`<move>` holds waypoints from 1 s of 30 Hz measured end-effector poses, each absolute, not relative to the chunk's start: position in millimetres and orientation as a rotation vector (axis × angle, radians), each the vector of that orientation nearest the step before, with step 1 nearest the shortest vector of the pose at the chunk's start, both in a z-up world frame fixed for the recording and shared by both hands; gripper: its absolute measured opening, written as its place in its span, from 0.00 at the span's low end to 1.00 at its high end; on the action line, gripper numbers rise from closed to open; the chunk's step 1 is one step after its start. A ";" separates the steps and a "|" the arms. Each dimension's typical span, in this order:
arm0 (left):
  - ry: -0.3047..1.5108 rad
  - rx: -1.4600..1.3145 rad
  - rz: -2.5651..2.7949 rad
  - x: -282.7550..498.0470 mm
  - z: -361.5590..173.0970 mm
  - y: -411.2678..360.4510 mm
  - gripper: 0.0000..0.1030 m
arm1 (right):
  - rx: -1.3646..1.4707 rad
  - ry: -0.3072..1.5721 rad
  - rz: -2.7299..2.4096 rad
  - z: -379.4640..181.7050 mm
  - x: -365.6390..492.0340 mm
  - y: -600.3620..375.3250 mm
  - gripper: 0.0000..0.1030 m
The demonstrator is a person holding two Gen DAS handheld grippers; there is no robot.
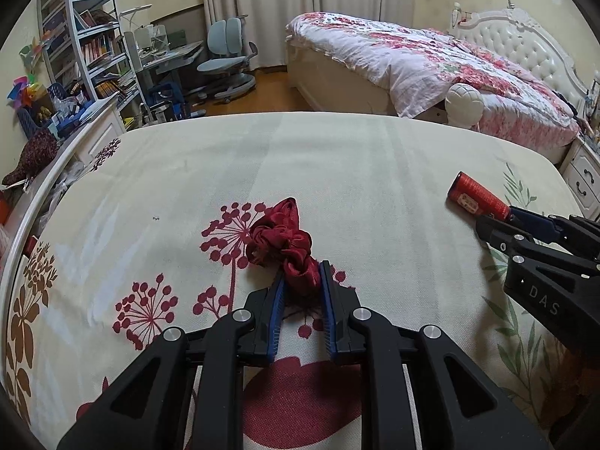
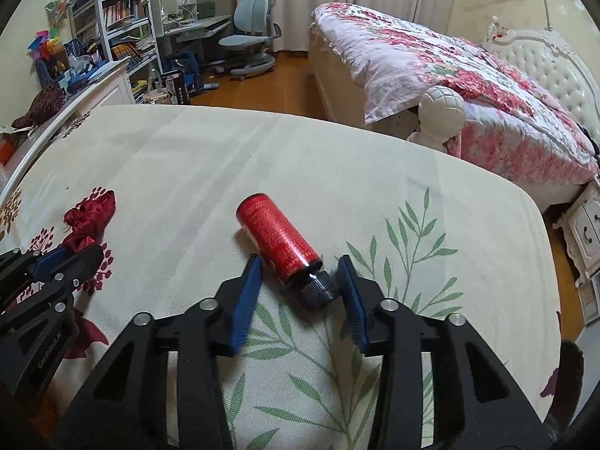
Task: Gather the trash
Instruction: 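Grasp the dark red cloth with the left tool while the right tool grasps the red spray can, then carry red cloth and spray can over the bin and open both tools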
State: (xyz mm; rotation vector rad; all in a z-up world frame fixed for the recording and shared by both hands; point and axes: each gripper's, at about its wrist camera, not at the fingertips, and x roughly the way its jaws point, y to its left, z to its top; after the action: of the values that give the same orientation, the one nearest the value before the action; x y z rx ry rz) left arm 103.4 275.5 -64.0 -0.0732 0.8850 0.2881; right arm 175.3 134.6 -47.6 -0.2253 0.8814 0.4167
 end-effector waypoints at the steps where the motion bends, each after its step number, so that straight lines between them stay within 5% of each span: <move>1: 0.885 -0.074 0.286 103.0 -63.6 275.0 0.19 | -0.229 0.879 0.417 -47.7 172.0 134.7 0.27; 30: 0.862 -0.084 0.221 57.4 -61.4 231.9 0.15 | -0.103 0.858 0.330 -43.8 82.7 61.8 0.23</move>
State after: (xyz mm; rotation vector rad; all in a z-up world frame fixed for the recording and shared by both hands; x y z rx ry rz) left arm 57.4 231.9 -61.4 -0.0840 0.8624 0.2214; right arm 82.7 61.8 -43.8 -0.1026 0.8580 0.3300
